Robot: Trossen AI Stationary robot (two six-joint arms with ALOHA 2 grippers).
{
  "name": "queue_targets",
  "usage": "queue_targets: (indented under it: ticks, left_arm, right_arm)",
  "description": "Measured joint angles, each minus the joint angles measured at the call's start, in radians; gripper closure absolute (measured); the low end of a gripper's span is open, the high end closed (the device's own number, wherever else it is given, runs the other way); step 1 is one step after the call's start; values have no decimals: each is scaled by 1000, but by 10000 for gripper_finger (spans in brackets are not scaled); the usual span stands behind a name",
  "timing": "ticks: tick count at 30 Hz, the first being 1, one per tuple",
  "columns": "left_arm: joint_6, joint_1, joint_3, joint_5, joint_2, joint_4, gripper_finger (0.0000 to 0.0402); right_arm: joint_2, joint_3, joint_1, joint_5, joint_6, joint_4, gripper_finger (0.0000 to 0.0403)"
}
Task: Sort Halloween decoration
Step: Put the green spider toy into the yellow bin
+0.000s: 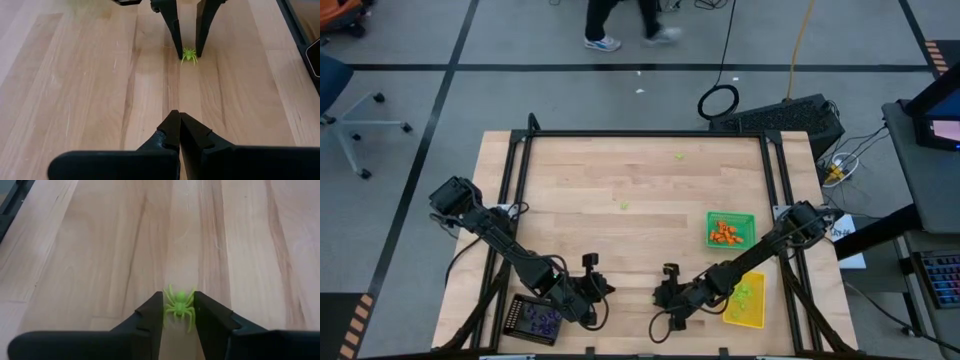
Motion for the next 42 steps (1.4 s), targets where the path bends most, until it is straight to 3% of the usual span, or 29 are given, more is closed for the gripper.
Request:
queue_targets:
  ticks: [15, 42]
  left_arm:
    - [0, 0, 0, 0, 0, 0, 393]
    - [0, 0, 0, 0, 0, 0, 393]
  right_arm:
    - [-25, -2, 1, -1, -9, -18, 311]
    - [-27, 0, 0, 0, -32, -13, 373]
